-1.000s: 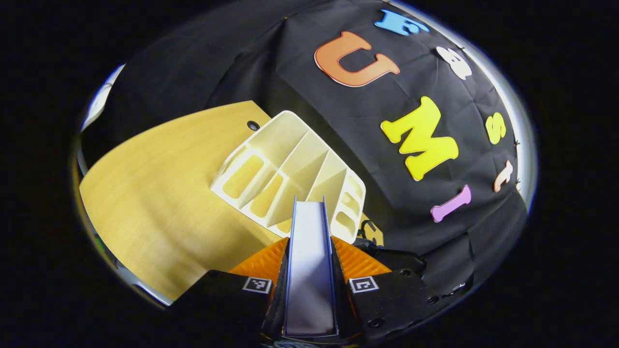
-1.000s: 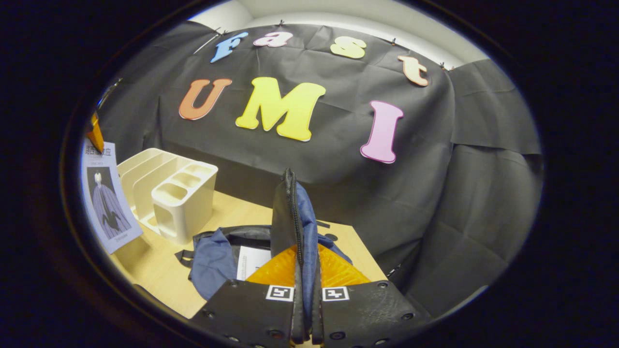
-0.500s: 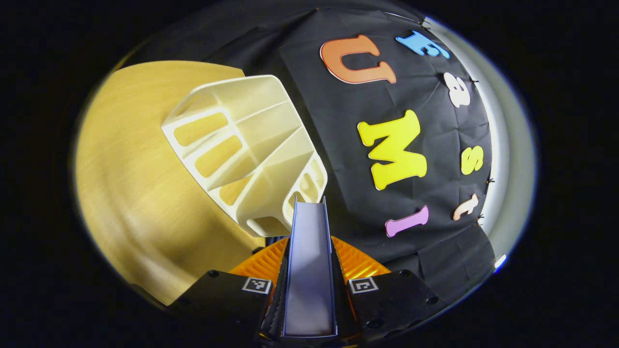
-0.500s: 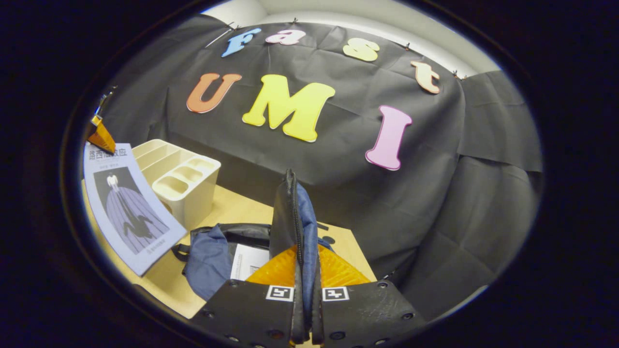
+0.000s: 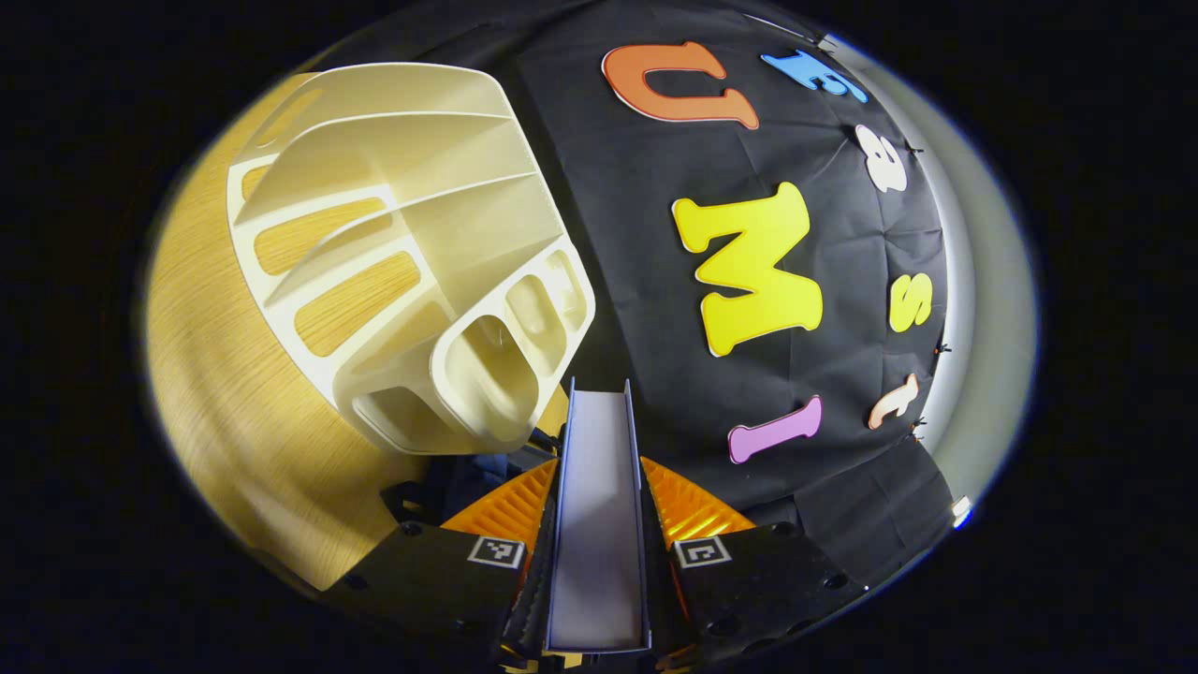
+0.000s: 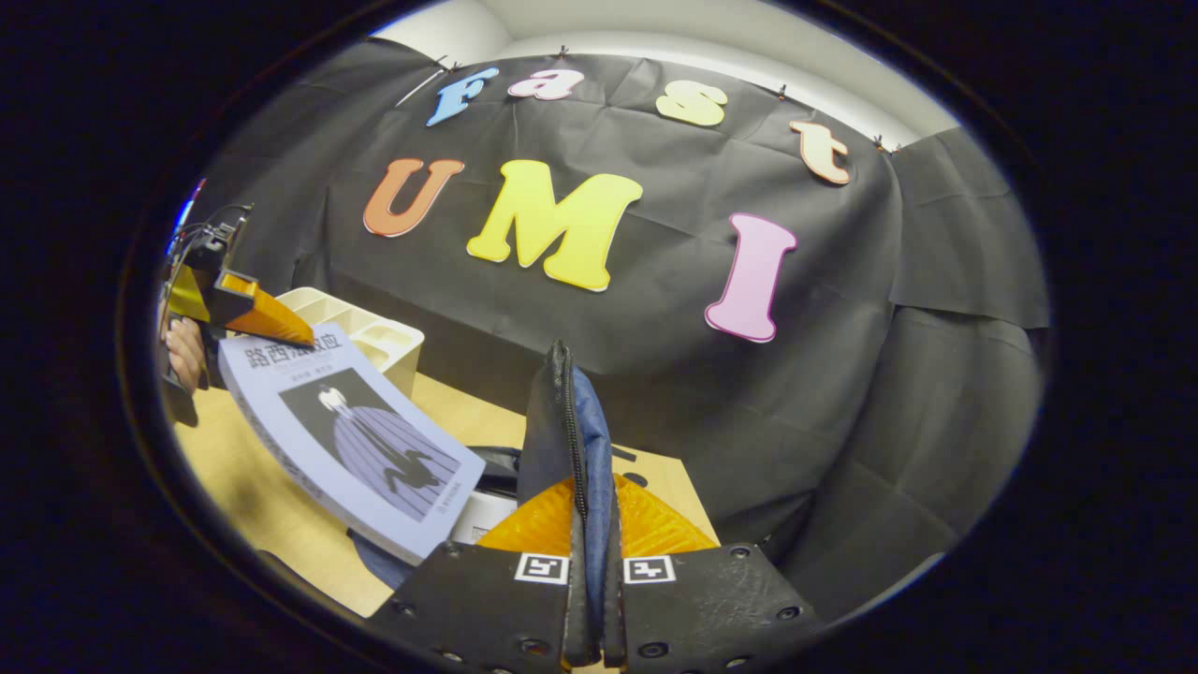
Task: Open the schoolbag, grab two books from the bookshelf and put them into the schoolbag.
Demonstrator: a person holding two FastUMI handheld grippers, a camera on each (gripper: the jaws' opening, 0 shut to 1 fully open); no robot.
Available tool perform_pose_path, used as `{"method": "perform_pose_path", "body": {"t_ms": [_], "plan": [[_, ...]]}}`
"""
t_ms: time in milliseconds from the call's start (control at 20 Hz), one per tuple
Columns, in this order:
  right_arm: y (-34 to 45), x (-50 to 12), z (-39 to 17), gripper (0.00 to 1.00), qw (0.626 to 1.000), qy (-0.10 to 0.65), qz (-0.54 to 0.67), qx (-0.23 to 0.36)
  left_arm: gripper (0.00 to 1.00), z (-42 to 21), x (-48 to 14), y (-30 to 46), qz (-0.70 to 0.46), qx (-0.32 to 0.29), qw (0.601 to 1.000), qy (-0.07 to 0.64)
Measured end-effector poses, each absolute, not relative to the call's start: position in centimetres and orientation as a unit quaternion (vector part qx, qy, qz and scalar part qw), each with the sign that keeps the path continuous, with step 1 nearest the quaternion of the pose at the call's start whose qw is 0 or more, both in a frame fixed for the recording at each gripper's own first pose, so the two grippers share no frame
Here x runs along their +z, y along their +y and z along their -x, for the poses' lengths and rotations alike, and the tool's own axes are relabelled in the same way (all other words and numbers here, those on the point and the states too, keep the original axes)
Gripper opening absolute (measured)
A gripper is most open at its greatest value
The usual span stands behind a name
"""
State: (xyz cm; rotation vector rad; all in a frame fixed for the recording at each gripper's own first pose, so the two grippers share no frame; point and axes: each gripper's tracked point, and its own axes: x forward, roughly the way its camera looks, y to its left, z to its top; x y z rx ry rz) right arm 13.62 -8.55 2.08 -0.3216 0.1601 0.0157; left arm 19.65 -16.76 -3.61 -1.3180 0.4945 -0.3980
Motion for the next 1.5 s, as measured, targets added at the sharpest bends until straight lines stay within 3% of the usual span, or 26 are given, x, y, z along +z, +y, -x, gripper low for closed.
{"method": "perform_pose_path", "body": {"t_ms": [800, 1000, 1250, 1400, 1500], "plan": [[-6.7, 5.2, -14.5, 0.06, 0.99, 0.032, 0.136, 0.037, 0.45, -20.0, -8.4, -28.6, 0.439, -0.145, 0.864, 0.2], [-6.4, 5.9, -14.4, 0.03, 0.99, 0.017, 0.133, 0.05, 0.46, -20.1, -9.2, -32.0, 0.453, -0.151, 0.855, 0.203], [-6.4, 6.1, -14.4, 0.06, 0.99, 0.008, 0.128, 0.061, 0.49, -20.0, -11.2, -36.9, 0.466, -0.156, 0.839, 0.233], [-6.5, 5.7, -14.3, 0.03, 0.99, 0.007, 0.126, 0.063, 0.59, -19.3, -13.0, -38.6, 0.473, -0.145, 0.83, 0.255], [-6.8, 5.4, -14.3, 0.07, 0.99, 0.009, 0.125, 0.062, 0.62, -19.0, -12.6, -38.8, 0.47, -0.145, 0.834, 0.251]]}}
